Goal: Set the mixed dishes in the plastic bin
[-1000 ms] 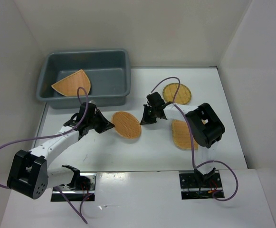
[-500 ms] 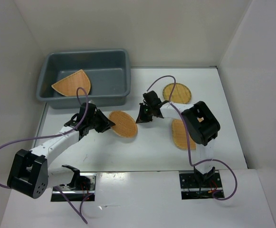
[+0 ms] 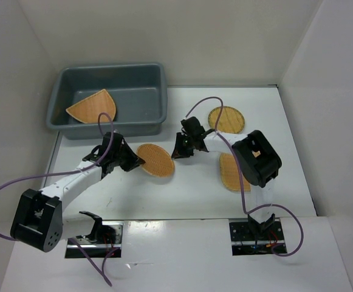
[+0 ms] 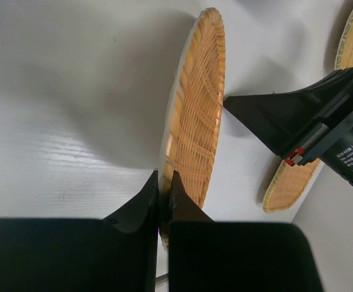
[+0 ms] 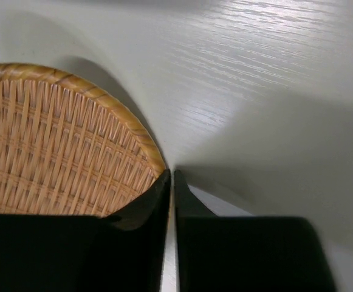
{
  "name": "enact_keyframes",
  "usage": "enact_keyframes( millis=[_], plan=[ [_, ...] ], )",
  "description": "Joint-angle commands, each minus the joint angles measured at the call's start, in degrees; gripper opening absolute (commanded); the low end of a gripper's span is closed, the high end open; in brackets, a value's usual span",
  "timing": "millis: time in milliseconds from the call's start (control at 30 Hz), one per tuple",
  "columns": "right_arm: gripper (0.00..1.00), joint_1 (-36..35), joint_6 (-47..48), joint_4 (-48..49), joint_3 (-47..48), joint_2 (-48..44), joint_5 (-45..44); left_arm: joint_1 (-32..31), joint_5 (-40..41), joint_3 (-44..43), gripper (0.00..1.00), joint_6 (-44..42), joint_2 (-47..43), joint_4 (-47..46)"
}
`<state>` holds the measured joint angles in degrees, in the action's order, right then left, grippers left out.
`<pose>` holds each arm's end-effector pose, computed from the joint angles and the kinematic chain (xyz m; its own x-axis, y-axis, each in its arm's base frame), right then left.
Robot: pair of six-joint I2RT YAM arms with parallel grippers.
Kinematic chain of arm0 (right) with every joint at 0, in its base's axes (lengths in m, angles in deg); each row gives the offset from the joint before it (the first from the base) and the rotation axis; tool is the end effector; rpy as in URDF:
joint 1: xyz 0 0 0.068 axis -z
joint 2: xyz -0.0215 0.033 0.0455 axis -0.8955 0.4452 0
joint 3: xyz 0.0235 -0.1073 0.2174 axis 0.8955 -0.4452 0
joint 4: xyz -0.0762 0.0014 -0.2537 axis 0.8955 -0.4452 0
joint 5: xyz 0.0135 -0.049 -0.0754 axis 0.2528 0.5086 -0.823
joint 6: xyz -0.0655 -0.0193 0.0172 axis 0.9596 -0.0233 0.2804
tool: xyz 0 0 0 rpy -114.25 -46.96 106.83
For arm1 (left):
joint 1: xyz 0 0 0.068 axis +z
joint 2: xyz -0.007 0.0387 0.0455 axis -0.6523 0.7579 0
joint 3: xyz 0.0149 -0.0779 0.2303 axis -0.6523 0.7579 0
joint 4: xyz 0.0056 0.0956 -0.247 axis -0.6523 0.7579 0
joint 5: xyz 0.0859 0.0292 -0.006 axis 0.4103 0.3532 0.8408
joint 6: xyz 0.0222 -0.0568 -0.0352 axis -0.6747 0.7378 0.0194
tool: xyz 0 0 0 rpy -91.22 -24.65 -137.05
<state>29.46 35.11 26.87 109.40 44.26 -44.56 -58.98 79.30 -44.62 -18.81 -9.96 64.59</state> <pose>0.3257 0.2396 0.0888 -0.9348 0.0543 -0.3511 -0.1505 0.8347 0.5297 0.2605 -0.0950 0.1557 -0.6617 -0.7099 -0.2411 -0.3876 0.5991 -0.7006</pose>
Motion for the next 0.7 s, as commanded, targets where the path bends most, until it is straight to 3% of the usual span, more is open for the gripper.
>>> enact_keyframes(
  millis=[0, 33, 100, 167, 200, 333, 467, 667],
  plan=[
    [0.26, -1.8, 1.7, -6.0, -0.4, -1.8, -4.4, -0.7, -4.5, -6.7, 0.00, -1.7, -0.3, -3.2],
    [0.47, -1.2, 1.7, -6.7, -0.4, -3.5, -5.6, -0.7, -7.9, -8.6, 0.00, -3.0, 0.2, -2.3],
    [0.66, 1.6, 1.7, -7.8, -1.5, -10.7, -7.8, -0.7, -12.9, -11.9, 0.00, -6.7, 1.8, -0.5],
    [0.77, 6.7, 1.7, -8.3, -3.8, -17.4, -8.4, -0.7, -20.4, -15.9, 0.00, -8.5, 2.9, 0.1],
    [0.79, 8.8, 1.7, -8.3, -4.5, -25.0, -8.9, -1.2, -22.4, -16.9, 0.00, -8.5, 3.7, 0.1],
    [0.79, 17.4, 3.5, -11.3, -4.9, -40.6, -13.3, -3.3, -29.0, -21.5, 0.00, -8.5, 5.2, -0.5],
    [0.80, 22.5, 6.1, -15.5, -2.1, -46.5, -14.6, -4.0, -30.4, -30.3, 0.00, -7.1, 8.3, -1.3],
    [0.84, 24.2, 6.1, -16.8, -0.4, -48.5, -11.3, 0.8, -17.9, -48.0, 0.00, -10.6, 16.9, 2.8]
  ],
)
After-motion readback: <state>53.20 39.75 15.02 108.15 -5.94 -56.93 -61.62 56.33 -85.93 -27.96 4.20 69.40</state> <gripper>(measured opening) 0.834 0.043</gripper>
